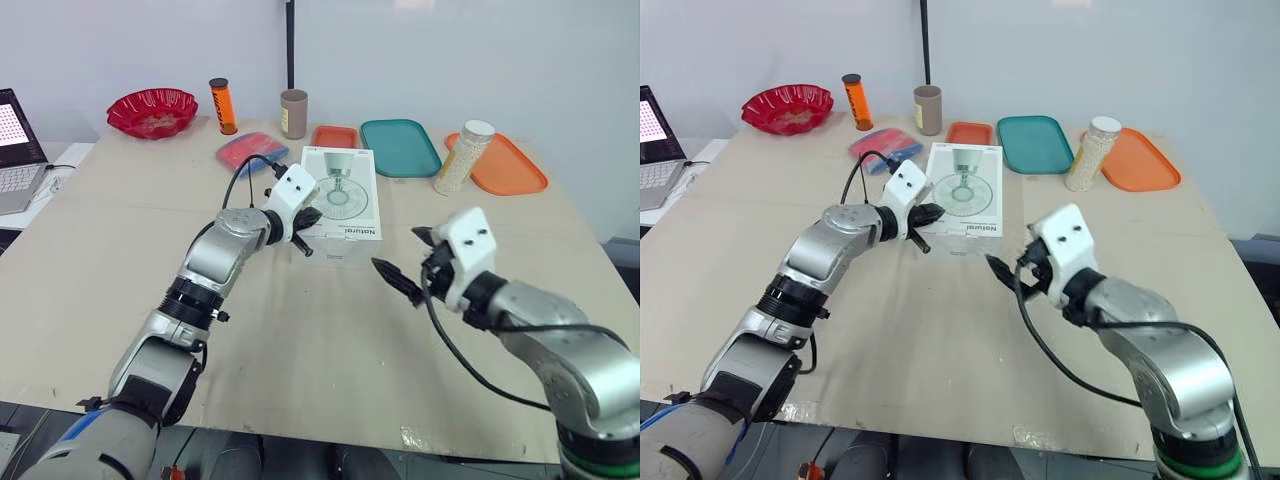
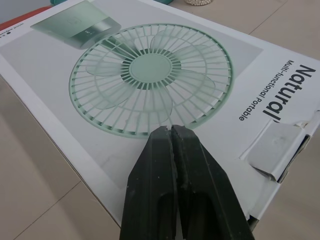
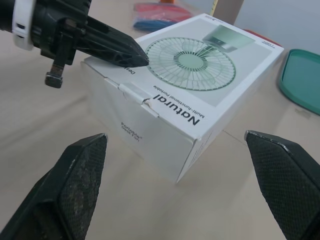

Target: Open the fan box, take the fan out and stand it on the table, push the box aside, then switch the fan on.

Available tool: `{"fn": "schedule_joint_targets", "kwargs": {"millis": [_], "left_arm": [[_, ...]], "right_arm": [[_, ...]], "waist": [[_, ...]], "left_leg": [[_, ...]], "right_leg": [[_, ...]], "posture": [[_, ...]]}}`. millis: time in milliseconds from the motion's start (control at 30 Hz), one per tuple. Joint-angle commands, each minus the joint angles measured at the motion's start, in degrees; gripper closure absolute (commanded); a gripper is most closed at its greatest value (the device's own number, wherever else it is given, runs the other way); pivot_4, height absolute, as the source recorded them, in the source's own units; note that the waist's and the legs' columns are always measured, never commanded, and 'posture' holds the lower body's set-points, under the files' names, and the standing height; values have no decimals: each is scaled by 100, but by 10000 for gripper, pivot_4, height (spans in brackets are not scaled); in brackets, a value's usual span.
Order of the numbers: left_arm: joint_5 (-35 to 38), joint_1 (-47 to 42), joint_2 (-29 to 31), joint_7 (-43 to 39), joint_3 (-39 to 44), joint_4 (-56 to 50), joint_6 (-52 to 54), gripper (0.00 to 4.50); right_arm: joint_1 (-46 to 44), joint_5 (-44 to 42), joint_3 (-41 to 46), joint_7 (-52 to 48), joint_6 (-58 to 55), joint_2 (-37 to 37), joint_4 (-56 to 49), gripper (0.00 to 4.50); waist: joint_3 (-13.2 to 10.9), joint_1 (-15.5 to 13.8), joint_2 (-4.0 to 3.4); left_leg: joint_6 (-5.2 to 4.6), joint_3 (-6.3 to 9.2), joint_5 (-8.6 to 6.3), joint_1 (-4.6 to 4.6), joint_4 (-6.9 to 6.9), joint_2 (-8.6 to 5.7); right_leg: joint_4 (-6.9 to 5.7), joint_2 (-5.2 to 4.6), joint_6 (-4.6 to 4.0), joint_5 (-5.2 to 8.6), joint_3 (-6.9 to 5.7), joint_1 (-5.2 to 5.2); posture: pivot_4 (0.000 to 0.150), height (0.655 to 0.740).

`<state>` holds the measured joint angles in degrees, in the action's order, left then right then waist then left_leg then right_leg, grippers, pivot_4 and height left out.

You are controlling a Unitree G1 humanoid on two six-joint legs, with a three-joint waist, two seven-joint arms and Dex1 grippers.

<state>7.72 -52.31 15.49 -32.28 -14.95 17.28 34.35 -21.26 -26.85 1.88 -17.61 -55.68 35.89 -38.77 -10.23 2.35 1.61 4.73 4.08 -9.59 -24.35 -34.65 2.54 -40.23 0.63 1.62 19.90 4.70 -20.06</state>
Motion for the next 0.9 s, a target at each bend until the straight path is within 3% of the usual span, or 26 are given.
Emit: {"fn": "schedule_joint_targets", "kwargs": {"millis": [33,500,900], "left_arm": [[-121,65,-18,-144,-93,10,157,43342],[-254,176,-207,-116,-44,-137,207,43342],[-323,257,-225,-145,-1,-192,209,43342]], "right_arm": [[-509,285,-370,71,-94,10,203,0],[-1469,1236,-1348,-250,778,-617,2054,0],[-1633,1641,-1355,-480,1074,-840,2523,0]], "waist": [[0,4,0],[0,8,0],[0,19,-1]], "left_leg": [[0,0,0,1,0,1],[0,3,0,-2,-1,0],[0,3,0,-3,1,1]], "right_leg": [[-1,1,0,0,0,0],[-1,-1,-1,0,-3,0],[0,-2,-1,0,-4,-1]], "posture": [[1500,7400],[1500,7400],[1500,7400]]}}
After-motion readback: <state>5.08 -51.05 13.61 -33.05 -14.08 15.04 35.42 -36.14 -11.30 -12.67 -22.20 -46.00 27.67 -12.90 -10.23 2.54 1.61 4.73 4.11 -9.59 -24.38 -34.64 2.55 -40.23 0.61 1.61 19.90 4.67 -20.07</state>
